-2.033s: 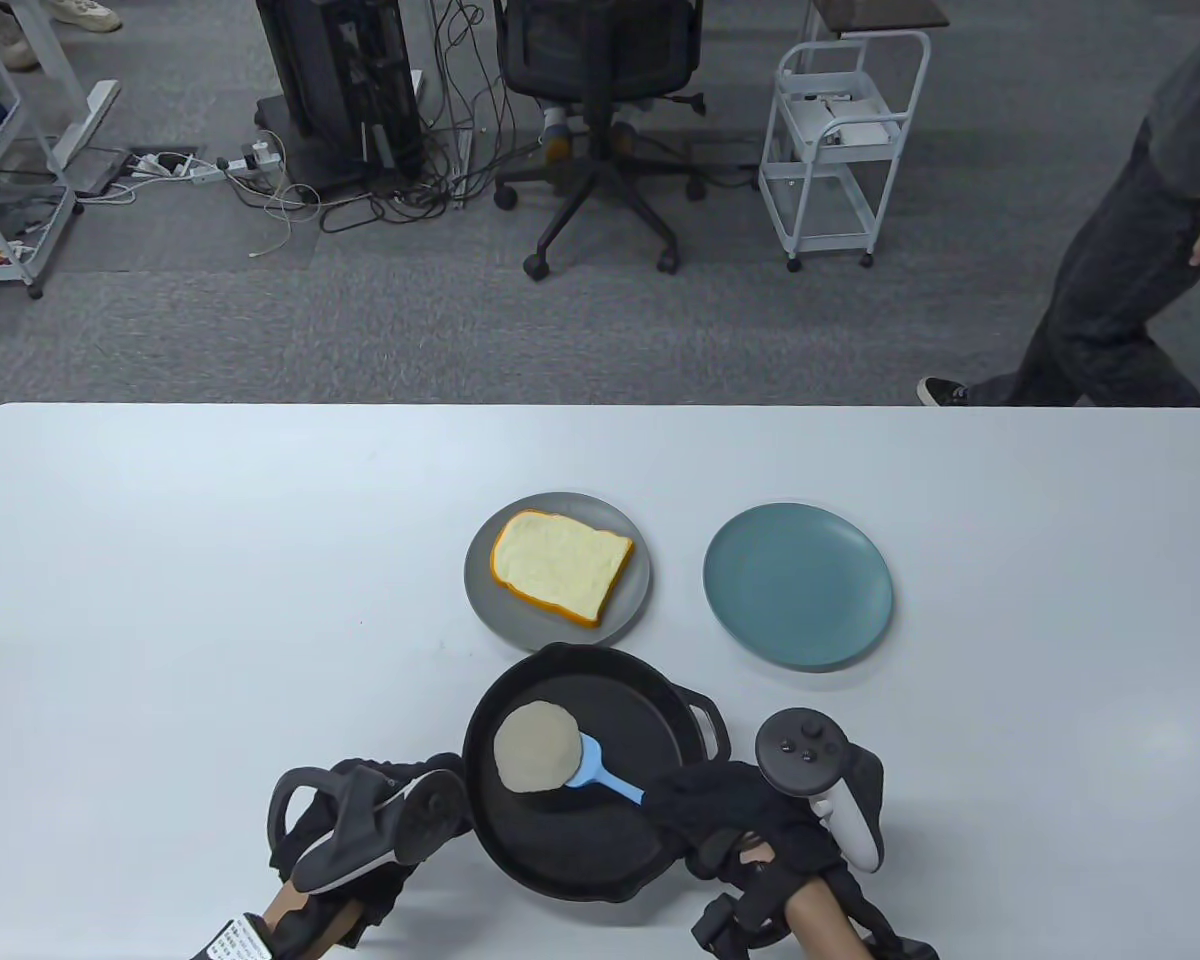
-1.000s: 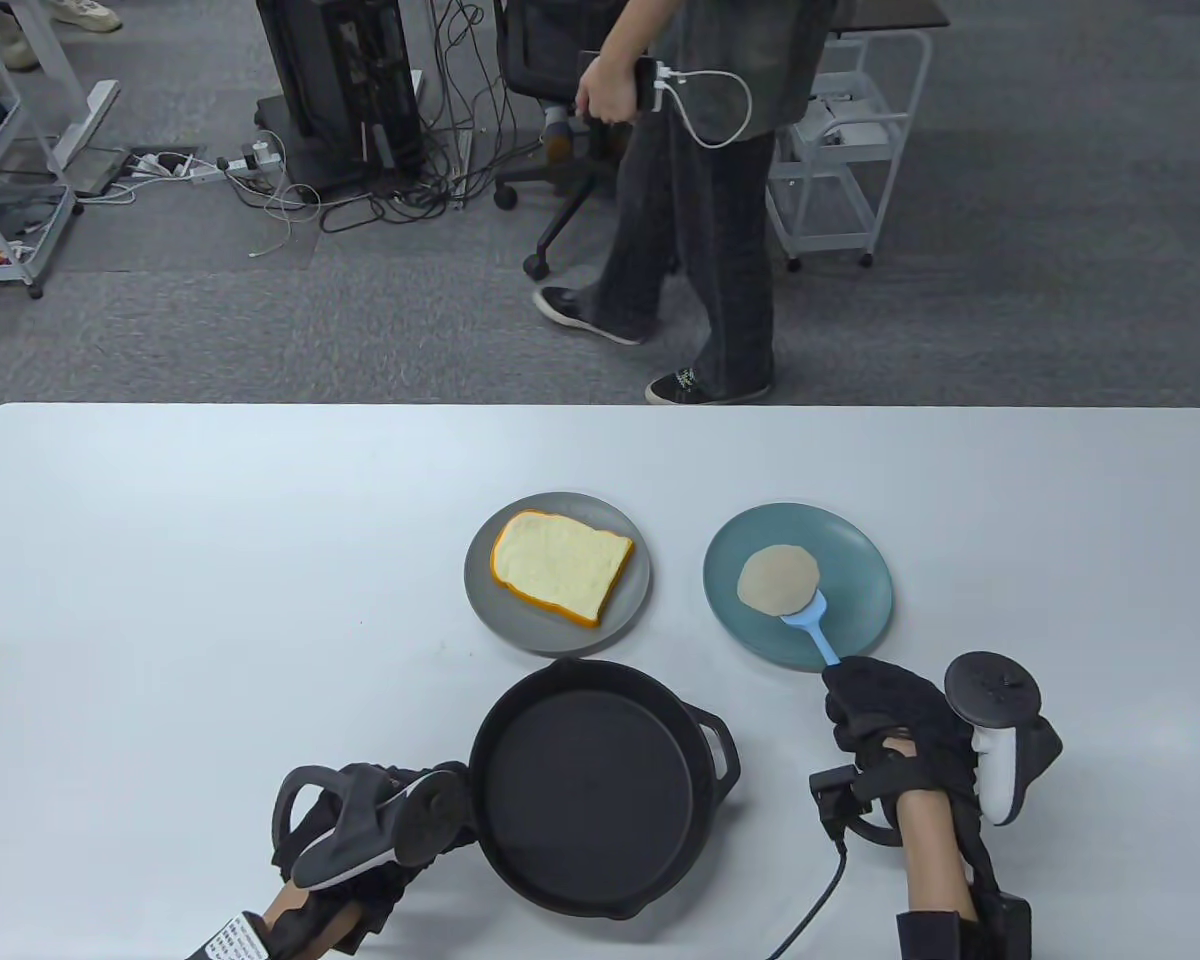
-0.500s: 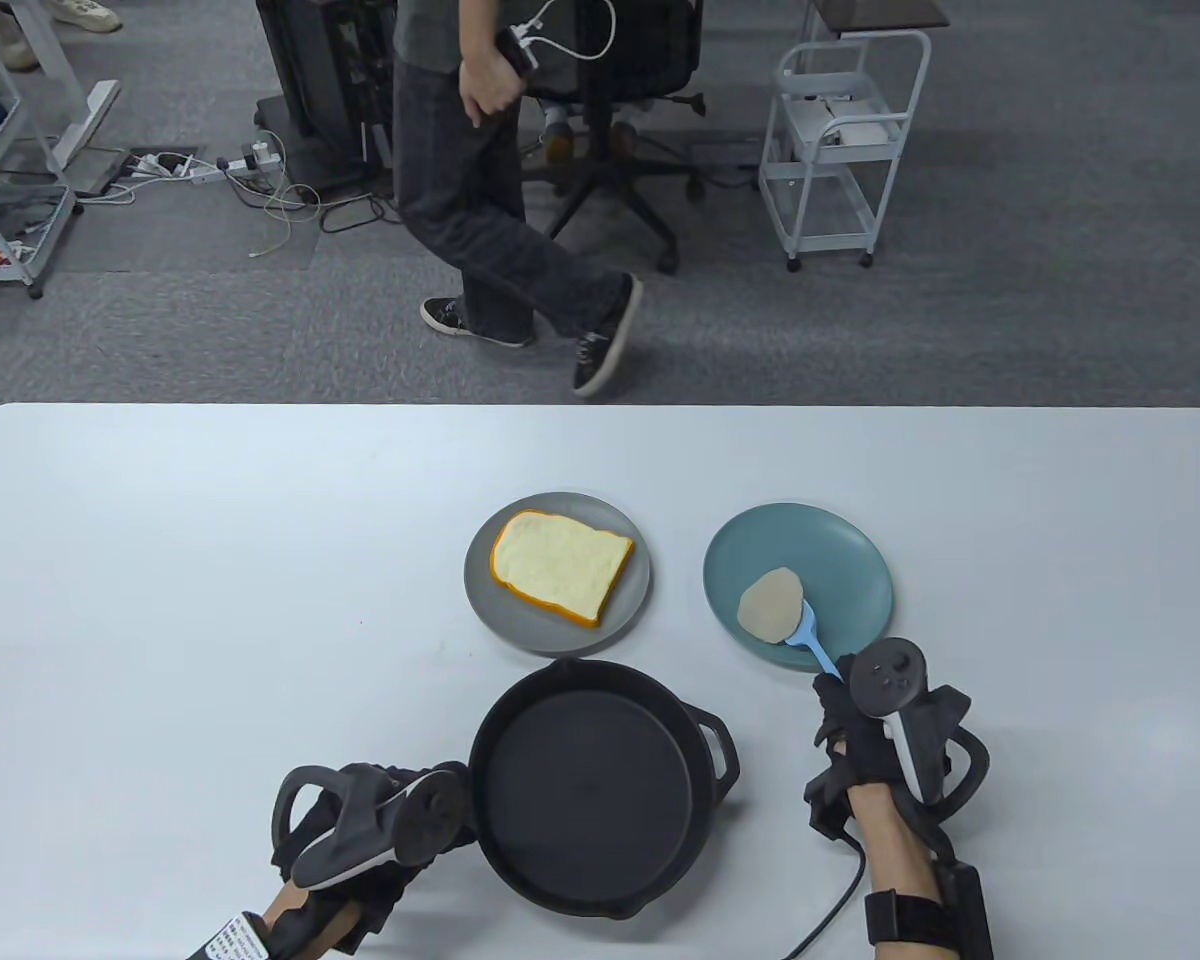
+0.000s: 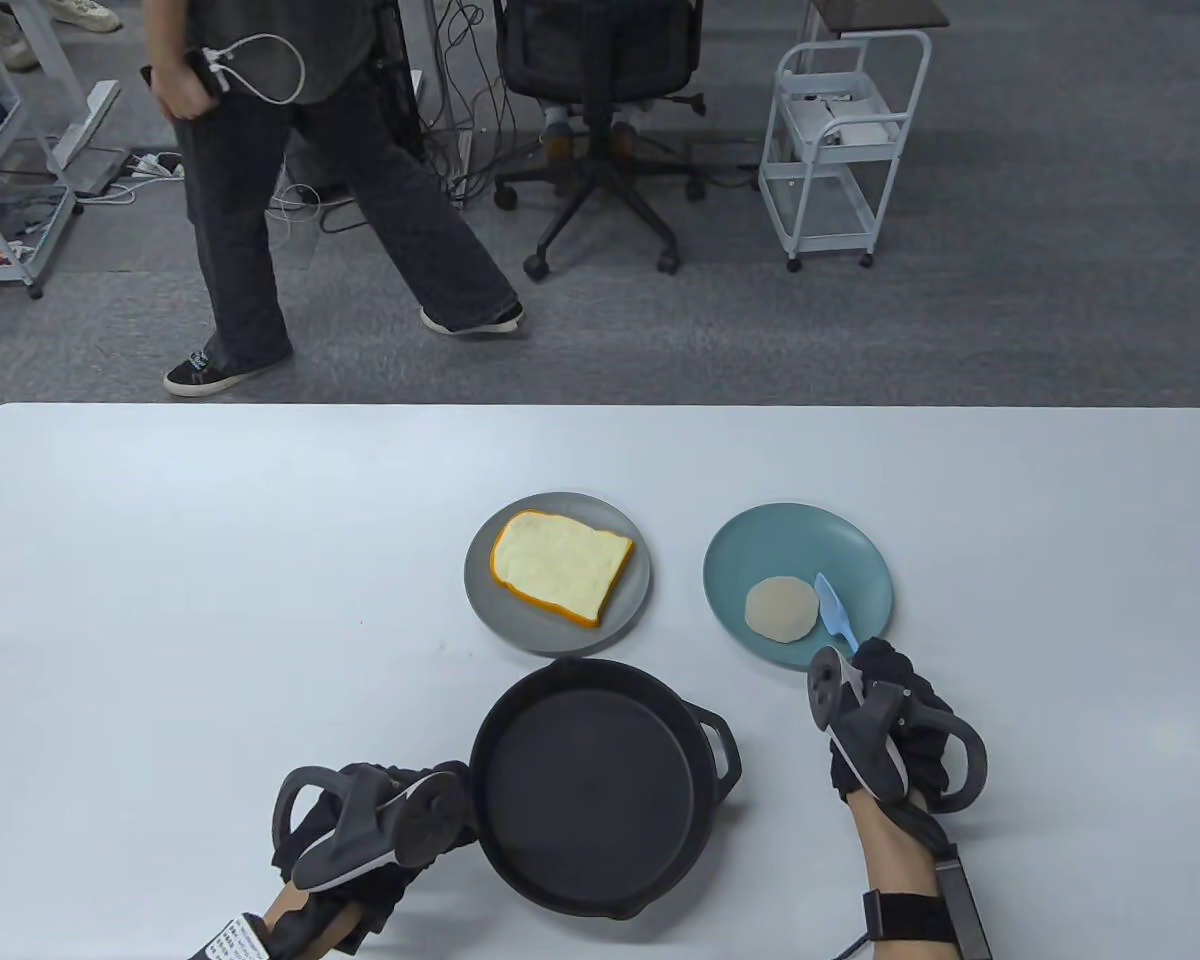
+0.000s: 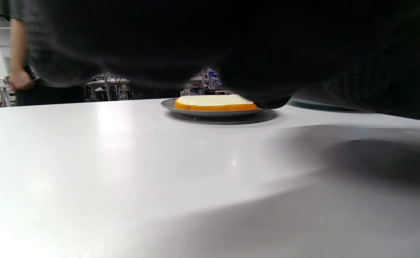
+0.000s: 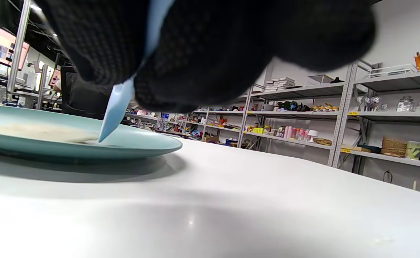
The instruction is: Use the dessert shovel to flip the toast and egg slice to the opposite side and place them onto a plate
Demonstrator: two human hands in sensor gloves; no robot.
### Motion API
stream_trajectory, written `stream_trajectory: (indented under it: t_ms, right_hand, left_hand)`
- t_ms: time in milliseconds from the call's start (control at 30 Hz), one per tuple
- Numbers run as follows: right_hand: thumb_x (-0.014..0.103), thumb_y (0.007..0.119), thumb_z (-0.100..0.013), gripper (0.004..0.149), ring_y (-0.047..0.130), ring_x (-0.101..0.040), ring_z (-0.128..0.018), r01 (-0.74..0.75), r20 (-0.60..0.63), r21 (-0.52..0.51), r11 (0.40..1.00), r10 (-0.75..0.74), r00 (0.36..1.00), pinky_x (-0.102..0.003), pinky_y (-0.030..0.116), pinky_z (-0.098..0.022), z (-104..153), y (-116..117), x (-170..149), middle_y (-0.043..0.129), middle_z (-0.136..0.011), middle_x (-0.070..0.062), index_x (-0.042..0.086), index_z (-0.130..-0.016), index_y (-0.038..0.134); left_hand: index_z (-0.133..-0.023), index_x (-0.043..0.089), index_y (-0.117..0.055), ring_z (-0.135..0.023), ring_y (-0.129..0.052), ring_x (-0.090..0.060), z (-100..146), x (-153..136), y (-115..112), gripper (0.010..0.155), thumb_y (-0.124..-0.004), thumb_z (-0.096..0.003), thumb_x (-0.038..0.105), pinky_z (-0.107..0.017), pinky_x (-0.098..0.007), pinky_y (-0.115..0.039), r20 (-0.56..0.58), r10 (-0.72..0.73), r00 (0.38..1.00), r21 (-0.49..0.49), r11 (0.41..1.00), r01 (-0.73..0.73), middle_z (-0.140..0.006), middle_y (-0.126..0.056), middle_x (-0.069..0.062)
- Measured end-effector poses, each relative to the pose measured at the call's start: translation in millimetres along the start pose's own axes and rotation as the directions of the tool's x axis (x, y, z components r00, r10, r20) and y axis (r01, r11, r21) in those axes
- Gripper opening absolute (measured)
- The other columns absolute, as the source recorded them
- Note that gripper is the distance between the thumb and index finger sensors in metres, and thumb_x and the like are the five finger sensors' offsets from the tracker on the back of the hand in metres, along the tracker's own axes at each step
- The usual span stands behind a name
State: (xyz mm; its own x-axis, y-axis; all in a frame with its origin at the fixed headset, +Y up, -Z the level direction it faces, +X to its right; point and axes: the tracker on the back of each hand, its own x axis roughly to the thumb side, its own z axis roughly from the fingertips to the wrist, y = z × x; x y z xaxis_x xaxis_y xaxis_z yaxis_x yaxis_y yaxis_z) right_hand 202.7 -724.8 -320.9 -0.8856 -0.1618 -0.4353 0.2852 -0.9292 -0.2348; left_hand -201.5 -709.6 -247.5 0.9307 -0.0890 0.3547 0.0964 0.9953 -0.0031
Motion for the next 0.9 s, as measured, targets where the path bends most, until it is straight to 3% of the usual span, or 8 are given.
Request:
stream_trajectory:
  t_ms: [367,500,700,900]
  right_hand:
    - [0.044,0.08,-0.045,0.051,0.102,-0.01,-0.027,0.017,-0.049,0.007,1.0,-0.017,0.999,-0.034,0.087,-0.025,1.9,-9.2,-12.7,0.106,-0.051,0.008,0.014,-0.085,0.088]
    - [0.045,0.077,-0.045,0.051,0.101,-0.009,-0.026,0.107,-0.052,0.016,0.994,-0.106,0.993,-0.033,0.088,-0.025,4.6,-20.2,-12.5,0.105,-0.048,0.009,0.014,-0.085,0.087]
    - [0.046,0.074,-0.045,0.051,0.102,-0.01,-0.026,0.443,-0.073,0.12,0.888,-0.437,0.896,-0.034,0.088,-0.024,16.2,-41.4,-13.1,0.103,-0.042,0.01,0.014,-0.082,0.088]
    - [0.047,0.075,-0.045,0.051,0.103,-0.01,-0.025,0.584,-0.017,0.208,0.785,-0.594,0.805,-0.034,0.088,-0.024,34.0,-54.0,-7.7,0.104,-0.042,0.01,0.014,-0.081,0.089]
  left_hand:
    - [-0.078,0.034,-0.092,-0.002,-0.098,-0.012,0.2,-0.9,0.0,0.059,-0.086,-0.0274,0.063,-0.03,-0.038,-0.091,-0.004,-0.007,1.0,-0.006,1.0,0.007,-0.02,-0.1,0.017]
    - [-0.078,0.034,-0.093,-0.002,-0.098,-0.012,0.0,-1.5,0.2,0.058,-0.086,-0.0275,0.063,-0.03,-0.038,-0.091,-0.005,-0.006,1.0,-0.008,1.0,0.006,-0.02,-0.1,0.017]
    - [-0.078,0.034,-0.092,-0.002,-0.098,-0.012,-0.3,-2.5,0.3,0.058,-0.086,-0.0277,0.063,-0.03,-0.038,-0.091,-0.007,-0.004,1.0,-0.01,1.0,0.004,-0.02,-0.1,0.017]
    - [-0.078,0.034,-0.092,-0.002,-0.098,-0.012,-0.2,-2.6,0.4,0.058,-0.086,-0.0275,0.063,-0.03,-0.038,-0.091,-0.007,-0.005,1.0,-0.011,1.0,0.005,-0.02,-0.1,0.017]
